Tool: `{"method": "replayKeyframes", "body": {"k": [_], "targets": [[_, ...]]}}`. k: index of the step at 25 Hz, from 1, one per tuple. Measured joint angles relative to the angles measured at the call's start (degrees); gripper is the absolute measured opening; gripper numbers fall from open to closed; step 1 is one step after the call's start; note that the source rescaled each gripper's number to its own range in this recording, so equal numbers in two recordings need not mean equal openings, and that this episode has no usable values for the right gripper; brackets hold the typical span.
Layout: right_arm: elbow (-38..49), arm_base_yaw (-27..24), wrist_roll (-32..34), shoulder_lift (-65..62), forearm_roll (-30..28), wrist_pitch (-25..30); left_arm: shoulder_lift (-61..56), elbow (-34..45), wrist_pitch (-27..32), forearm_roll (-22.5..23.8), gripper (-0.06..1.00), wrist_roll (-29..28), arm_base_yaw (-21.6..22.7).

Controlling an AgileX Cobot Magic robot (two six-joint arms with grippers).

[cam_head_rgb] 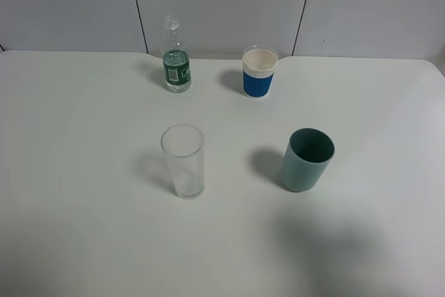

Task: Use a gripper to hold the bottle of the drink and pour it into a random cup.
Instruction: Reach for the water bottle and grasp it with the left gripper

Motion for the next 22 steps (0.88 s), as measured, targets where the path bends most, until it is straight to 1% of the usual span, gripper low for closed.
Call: {"method": "replayKeyframes", "body": {"k": [22], "targets": [[0.00,0.00,0.00,0.00,0.00,0.00,0.00,0.00,0.00,0.00,1.00,0.00,0.00]]}}
